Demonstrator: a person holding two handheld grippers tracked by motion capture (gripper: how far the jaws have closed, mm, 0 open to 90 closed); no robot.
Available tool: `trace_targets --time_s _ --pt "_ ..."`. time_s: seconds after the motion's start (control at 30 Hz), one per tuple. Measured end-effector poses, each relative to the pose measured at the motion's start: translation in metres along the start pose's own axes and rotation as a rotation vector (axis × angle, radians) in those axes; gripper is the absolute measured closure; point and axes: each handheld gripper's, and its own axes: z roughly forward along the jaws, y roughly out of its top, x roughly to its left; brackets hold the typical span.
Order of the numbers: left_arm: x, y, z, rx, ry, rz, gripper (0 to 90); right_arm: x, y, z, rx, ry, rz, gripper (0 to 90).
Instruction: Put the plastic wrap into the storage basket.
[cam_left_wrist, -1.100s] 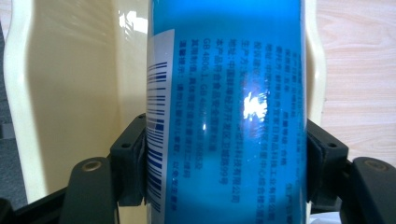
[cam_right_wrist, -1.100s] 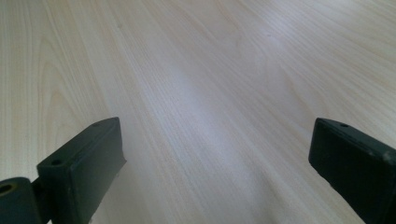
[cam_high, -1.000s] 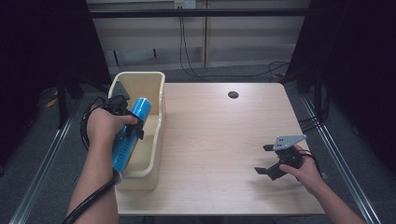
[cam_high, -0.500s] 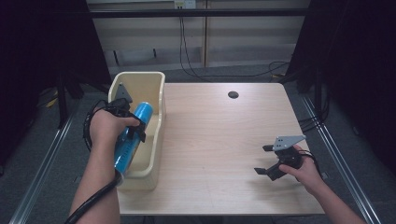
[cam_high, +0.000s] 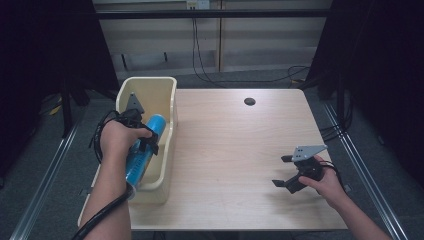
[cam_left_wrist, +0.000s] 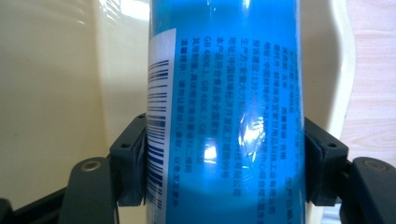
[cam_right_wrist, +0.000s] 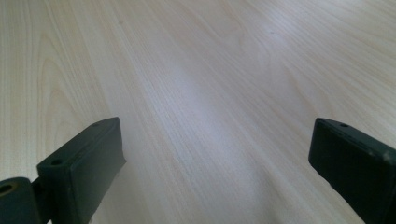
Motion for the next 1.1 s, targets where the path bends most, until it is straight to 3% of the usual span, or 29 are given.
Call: trace_targets --time_s 0.33,0.5,0.63,0.83,0.87,1.1 --pt "0.000 0.003 0.011 0.043 -0.007 -0.007 32.0 -0.001 -0.001 0.000 0.002 -0.002 -0.002 3.0" --pt "-0.002 0.003 0.015 0.029 0.013 -0.008 31.9 -0.001 -0.001 0.001 0.004 0.000 -0.004 3.0" --pt "0.000 0.003 0.016 0.050 -0.002 0.000 31.9 0.000 -0.001 0.001 0.004 -0.002 -0.003 3.0" --pt "-0.002 0.003 0.017 0.035 0.017 -0.021 31.8 0.000 -0.001 0.001 0.004 -0.002 -0.004 3.1" --pt "-0.002 0.004 0.017 0.056 0.010 -0.015 31.8 0.000 -0.001 0.001 0.003 -0.002 -0.003 3.1" --pt "-0.004 0.006 0.016 0.062 0.023 -0.031 31.4 0.000 -0.001 0.001 0.004 -0.001 -0.006 3.1"
